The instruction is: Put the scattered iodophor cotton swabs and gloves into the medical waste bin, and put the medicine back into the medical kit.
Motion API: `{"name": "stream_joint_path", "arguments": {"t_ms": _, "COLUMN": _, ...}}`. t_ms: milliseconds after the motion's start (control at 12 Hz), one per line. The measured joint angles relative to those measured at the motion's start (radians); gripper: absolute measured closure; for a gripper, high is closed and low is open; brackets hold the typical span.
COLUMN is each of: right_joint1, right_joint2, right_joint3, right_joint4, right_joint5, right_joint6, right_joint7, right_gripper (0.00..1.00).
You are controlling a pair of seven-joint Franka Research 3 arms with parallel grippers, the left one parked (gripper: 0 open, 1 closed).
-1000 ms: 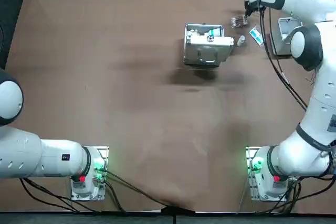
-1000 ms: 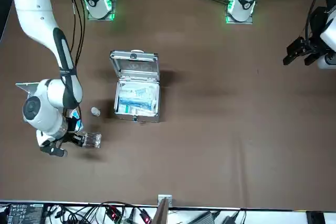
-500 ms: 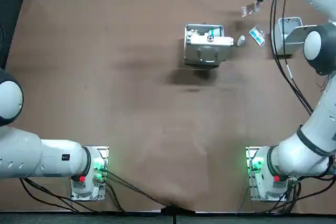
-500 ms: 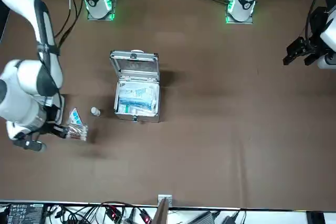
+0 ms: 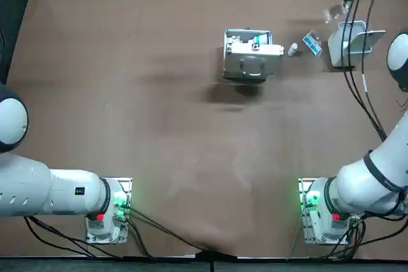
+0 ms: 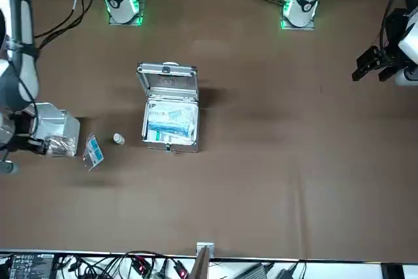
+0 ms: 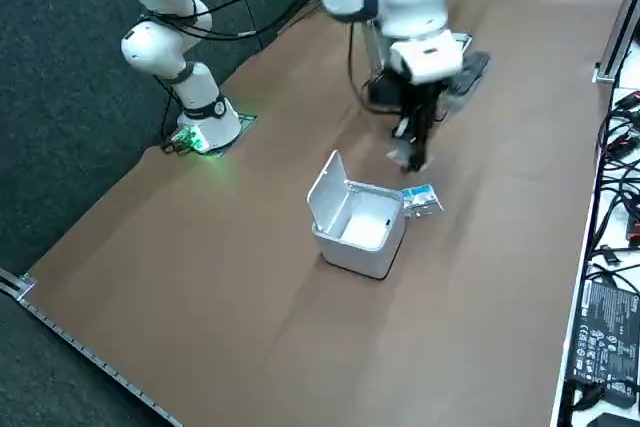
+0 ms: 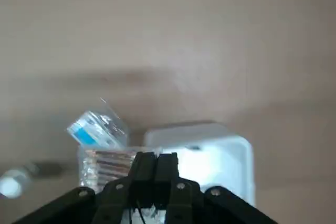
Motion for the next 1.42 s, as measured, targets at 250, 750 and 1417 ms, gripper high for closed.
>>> {"name": "stream_joint_path", "arguments": {"t_ms": 250, "right_joint1": -0.104, "right_joint2": -0.004, "right_joint3": -0.002, "right_joint4": 0.0, "right_joint5": -0.005, "right_joint6": -0.126, "right_joint7": -0.196, "right_gripper": 0.99}}
{"name": "stream_joint_path", "arguments": {"t_ms": 750, "right_joint1": -0.189, "right_joint2": 0.01, "right_joint3": -0.003, "right_joint4": -0.011, "right_joint5": -0.066, "right_joint6": -0.184, "right_joint7": -0.321, "right_gripper": 0.98}}
{"name": "stream_joint_path", "arguments": {"t_ms": 1417, "right_joint1": -0.17, "right_joint2": 0.042, "right_joint3": 0.011, "right_joint4": -0.01, "right_joint5": -0.068, "right_joint6": -0.165, "right_joint7": -0.32, "right_gripper": 0.43}}
